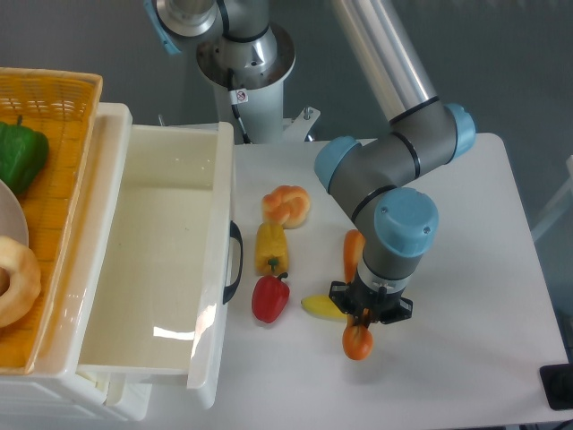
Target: Pick up the long bread
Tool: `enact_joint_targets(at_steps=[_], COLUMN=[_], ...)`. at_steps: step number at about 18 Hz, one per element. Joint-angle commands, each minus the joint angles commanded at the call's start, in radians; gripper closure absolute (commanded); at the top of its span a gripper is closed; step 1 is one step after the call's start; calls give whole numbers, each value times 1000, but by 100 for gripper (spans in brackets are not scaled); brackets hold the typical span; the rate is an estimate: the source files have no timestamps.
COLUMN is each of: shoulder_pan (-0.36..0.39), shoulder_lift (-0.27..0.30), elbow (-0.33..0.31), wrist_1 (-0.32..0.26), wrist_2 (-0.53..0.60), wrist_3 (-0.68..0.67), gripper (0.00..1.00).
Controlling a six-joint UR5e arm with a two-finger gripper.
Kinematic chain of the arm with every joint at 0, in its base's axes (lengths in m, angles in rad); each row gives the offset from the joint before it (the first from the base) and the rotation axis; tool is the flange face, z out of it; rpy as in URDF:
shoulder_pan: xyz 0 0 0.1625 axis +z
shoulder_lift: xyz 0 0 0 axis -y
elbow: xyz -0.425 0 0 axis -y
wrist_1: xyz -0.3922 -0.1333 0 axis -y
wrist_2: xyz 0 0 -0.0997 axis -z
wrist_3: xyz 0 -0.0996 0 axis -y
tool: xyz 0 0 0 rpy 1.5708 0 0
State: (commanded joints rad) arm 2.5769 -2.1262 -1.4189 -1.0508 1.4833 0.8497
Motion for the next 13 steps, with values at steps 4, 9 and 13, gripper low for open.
enact_joint_targets(at_steps=[4,9,13], shoulder_pan=[32,71,86], shoulder_lift=[37,94,121], elbow=[8,20,44], wrist_1=[-3,-98,-211], wrist_2=[0,5,61], wrist_3=[74,224,301], gripper=[91,89,89])
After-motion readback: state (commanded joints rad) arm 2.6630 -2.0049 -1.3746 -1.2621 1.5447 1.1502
